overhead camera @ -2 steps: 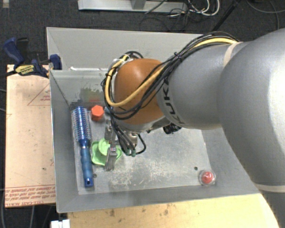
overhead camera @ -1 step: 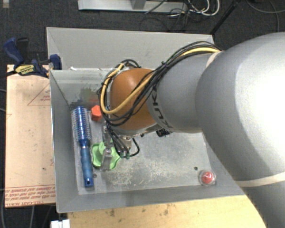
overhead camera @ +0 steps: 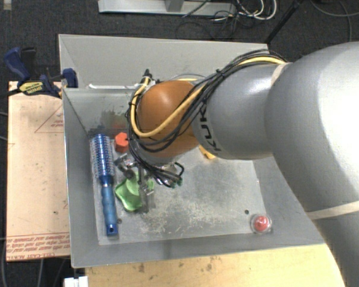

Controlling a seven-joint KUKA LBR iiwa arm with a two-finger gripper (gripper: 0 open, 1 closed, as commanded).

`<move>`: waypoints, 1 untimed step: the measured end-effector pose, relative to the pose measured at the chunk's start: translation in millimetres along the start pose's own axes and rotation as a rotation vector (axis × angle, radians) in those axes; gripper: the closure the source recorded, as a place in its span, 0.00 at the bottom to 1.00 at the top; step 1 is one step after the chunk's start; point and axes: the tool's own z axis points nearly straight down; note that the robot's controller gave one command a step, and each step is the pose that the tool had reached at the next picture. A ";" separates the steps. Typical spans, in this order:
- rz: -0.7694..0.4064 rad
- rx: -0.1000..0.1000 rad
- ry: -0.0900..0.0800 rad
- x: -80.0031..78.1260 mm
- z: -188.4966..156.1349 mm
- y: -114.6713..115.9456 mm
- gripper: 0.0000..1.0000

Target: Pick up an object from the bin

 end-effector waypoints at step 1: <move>0.001 -0.002 -0.001 -0.6 -0.8 0.7 1.00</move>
Offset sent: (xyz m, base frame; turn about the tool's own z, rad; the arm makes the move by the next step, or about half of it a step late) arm 0.0000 0.0000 0.0000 0.0000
